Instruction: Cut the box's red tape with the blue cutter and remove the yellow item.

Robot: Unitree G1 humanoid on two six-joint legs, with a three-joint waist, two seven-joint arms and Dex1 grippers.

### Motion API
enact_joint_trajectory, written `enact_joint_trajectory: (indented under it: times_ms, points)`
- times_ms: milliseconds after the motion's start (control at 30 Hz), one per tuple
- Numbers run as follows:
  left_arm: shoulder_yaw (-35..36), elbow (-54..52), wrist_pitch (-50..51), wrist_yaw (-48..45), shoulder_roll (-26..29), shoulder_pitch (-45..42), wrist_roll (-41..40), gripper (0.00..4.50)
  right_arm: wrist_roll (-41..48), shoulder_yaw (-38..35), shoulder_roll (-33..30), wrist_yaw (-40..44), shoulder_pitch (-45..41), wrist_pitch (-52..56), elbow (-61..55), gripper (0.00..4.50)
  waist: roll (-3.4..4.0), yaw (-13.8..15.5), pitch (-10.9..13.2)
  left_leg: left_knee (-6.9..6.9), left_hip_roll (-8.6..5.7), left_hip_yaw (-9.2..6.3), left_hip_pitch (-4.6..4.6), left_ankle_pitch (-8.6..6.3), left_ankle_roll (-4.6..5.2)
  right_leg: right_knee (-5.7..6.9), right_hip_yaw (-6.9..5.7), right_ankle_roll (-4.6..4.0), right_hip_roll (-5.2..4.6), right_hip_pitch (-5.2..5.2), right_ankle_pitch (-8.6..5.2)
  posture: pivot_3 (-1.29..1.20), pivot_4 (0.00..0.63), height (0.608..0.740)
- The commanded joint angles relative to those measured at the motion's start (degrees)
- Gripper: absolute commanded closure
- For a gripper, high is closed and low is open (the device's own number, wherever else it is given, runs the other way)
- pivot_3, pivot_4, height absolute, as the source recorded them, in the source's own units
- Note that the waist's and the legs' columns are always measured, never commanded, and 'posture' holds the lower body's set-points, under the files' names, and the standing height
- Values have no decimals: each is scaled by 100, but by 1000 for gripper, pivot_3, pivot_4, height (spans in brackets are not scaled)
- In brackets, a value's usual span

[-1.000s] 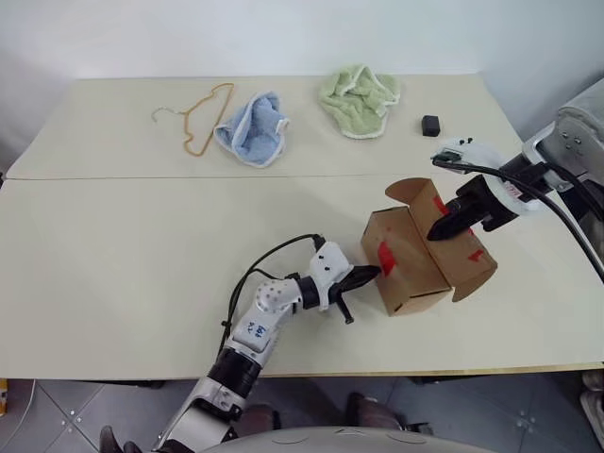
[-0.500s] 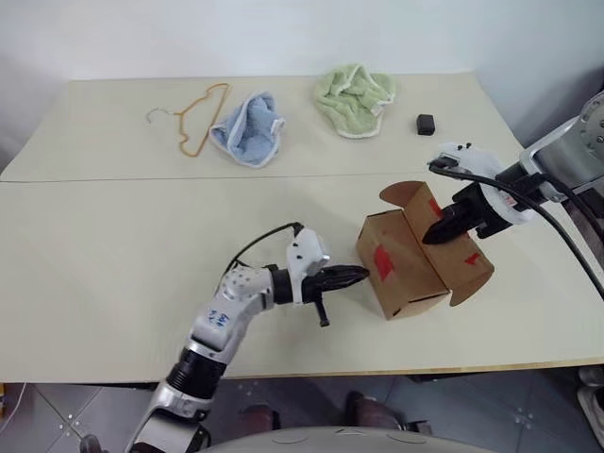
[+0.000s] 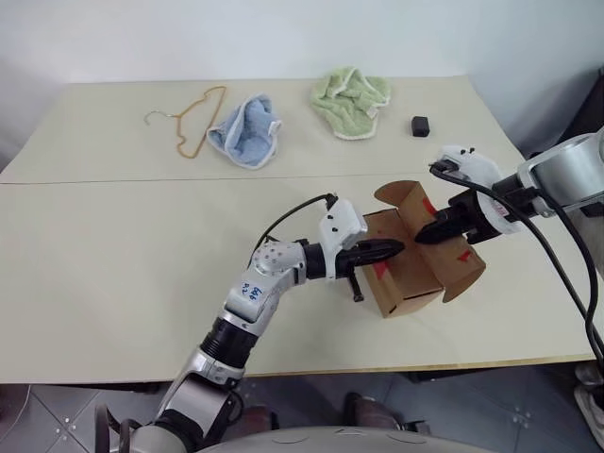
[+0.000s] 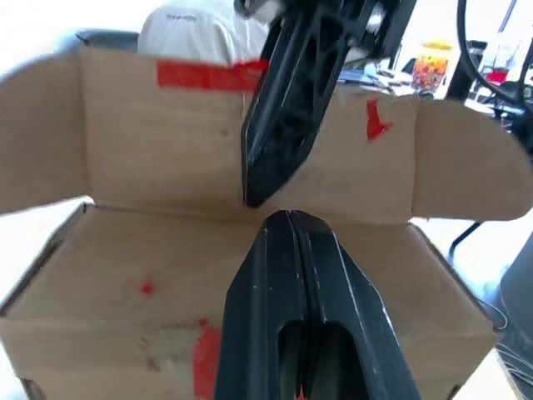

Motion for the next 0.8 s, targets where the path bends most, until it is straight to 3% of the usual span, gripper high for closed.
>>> enact_joint_trajectory:
  times_ms: [33, 233, 433, 800]
  points:
    - [-333, 121, 87, -28, 79, 55, 318, 4500, 399, -184, -39, -334, 441, 20, -189, 4471, -4, 11, -3, 1, 0, 0, 3, 0, 0, 0, 0, -1, 0, 3, 0, 0, 150, 740]
    - [-498, 185, 477, -87, 429, 352, 476, 4500, 330, -700, -324, -379, 871, 20, -204, 4471, -10, 29, -11, 4, 1, -1, 5, -1, 2, -1, 0, -3, 0, 8, 2, 0, 150, 740]
    - [-344, 1, 757, 11, 789, 647, 438, 4500, -389, -868, -655, 365, 1100, 20, -267, 4471, -11, 179, -16, 29, 0, -4, 4, -8, 15, -6, 0, -8, 0, 22, 9, 0, 150, 740]
    - [219, -687, 516, -531, 1302, 987, -36, 4500, -1464, -1058, -307, 1263, 1255, 20, -442, 4471, -3, 80, -9, 46, 1, -4, -47, -11, 20, -2, -1, -6, 1, -23, 19, 0, 150, 740]
